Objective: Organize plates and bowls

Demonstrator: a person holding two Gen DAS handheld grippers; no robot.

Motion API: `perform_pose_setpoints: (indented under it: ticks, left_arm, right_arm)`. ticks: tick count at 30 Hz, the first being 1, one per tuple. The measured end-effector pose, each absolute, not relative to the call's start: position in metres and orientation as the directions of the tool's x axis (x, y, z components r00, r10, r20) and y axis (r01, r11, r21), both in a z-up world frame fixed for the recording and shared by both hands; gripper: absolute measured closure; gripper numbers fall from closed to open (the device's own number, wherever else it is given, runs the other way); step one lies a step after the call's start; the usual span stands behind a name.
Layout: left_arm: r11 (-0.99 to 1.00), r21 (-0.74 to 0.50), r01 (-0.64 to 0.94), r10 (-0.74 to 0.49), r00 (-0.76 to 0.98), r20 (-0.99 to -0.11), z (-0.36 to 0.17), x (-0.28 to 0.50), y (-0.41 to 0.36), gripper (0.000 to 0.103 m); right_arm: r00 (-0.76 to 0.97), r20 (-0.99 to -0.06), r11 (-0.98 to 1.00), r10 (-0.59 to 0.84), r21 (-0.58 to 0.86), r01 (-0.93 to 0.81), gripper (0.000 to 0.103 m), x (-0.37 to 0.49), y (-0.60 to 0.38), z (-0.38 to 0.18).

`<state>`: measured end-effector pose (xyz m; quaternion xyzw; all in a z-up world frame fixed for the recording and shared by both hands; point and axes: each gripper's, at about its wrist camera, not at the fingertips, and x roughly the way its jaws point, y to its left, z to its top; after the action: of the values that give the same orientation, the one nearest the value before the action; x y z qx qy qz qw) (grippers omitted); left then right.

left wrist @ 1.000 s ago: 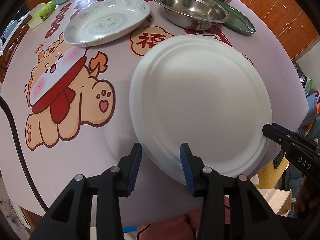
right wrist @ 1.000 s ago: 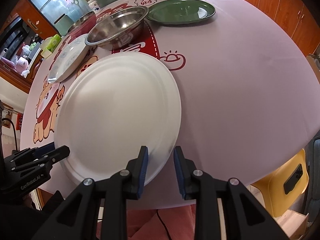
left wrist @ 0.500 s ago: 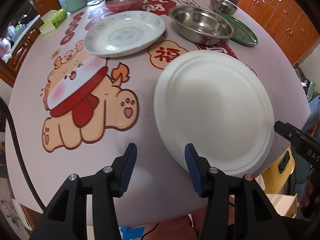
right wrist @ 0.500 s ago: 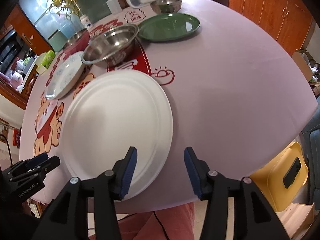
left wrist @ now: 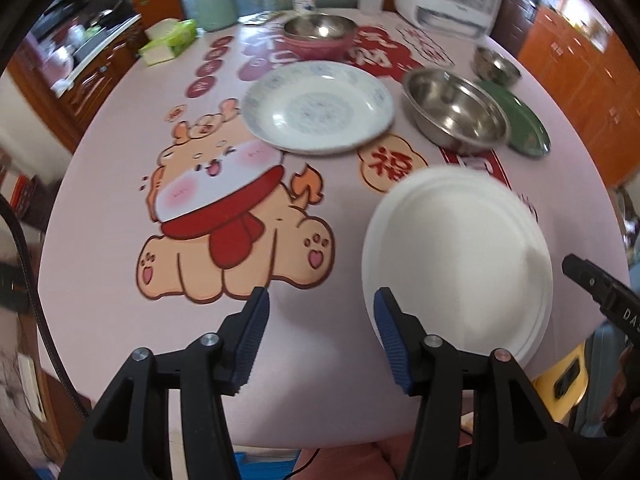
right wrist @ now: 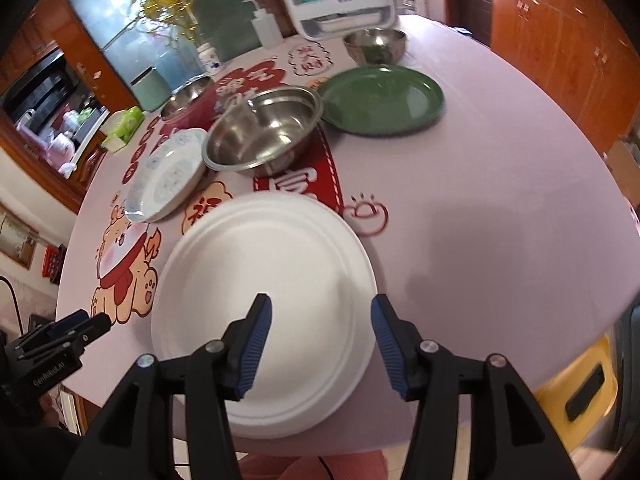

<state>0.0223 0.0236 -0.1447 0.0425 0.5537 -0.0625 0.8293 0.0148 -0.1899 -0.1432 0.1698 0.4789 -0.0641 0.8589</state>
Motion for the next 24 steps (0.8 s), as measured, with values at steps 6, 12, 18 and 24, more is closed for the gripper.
perform_pose_setpoints:
  ticks: [6,12,18,24]
  left_arm:
    - [0.999,0.006,0.040,-0.010,0.404,-0.915,-0.136,0.022,0.028,0.046]
    - [0.999,0.046,-0.012,0.047,0.404,-0.914,-0.132,0.024,0.031,0.042]
    - [0.998,0.045,-0.039,0.057,0.413,-0.909,-0.124,0.037,0.040,0.038]
    - [1.000,0.006,-0.006,0.007,0.417,-0.909,-0.114,0.066,0.053,0.030]
  right_arm:
    - [0.558,-0.825,0.958,0.091,0.226,0.178,0.047,0.028,-0.197,-0.135]
    - [0.542,-0.829,0.964,0.138,0.238,0.118,0.045,0.036,-0.197,-0.140]
    - [0.537,-0.827,0.965,0.167,0.248,0.083,0.045,0.043,-0.192,-0.140]
    - [0.548,-0.820,0.959,0.164,0.262,0.106,0.044,0.048,-0.181,-0.137]
